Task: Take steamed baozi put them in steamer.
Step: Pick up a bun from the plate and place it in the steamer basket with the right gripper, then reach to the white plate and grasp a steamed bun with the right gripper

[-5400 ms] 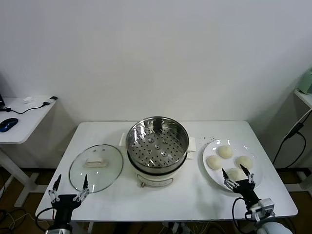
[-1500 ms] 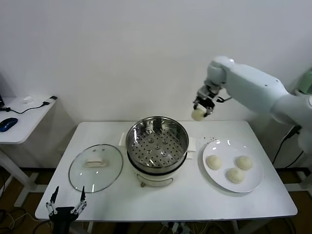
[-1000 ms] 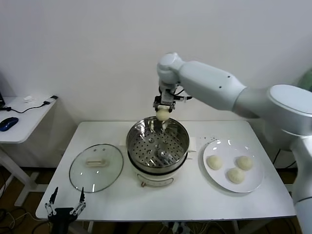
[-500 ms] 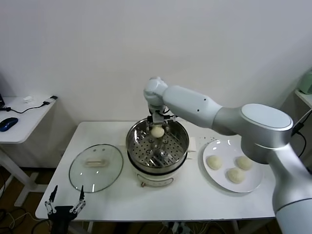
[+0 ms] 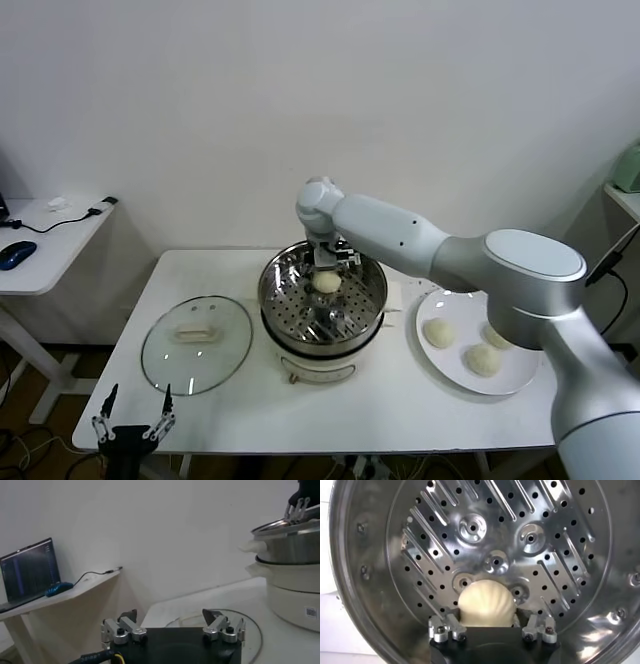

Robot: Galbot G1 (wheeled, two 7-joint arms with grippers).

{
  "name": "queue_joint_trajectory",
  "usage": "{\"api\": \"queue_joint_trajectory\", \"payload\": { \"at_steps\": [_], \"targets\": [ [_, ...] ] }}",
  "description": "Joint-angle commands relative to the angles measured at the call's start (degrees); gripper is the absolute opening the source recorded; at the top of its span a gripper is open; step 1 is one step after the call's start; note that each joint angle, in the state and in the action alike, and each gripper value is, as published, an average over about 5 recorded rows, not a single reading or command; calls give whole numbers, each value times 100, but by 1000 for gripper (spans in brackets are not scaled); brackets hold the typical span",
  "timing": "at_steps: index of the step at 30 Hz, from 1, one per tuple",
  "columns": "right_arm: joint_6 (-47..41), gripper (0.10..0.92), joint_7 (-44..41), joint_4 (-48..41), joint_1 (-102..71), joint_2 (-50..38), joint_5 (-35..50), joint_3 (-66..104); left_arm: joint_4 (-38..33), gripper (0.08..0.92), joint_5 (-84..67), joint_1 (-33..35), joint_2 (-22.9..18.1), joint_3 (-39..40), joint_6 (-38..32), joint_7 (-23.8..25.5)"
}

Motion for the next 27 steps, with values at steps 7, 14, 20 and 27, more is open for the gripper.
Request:
{"api": "queue_joint_trajectory", "payload": {
  "at_steps": [7, 14, 20, 27],
  "targets": [
    [-202, 823, -364, 756, 1457, -1083, 1958, -275, -101, 823, -38, 80, 77, 0, 17, -5],
    [-2733, 823, 512, 1472, 2808, -2547, 5311, -2328, -209, 823, -31, 91, 108, 10, 38, 3],
    [-5806, 823, 1226, 2366, 2684, -3876, 6601, -2732, -226, 823, -52, 92, 121, 29, 36, 5],
    [-6601, 823, 909, 2503, 1633, -4672, 6374, -2248, -238, 823, -3, 83, 114, 65, 44, 15]
  ]
}}
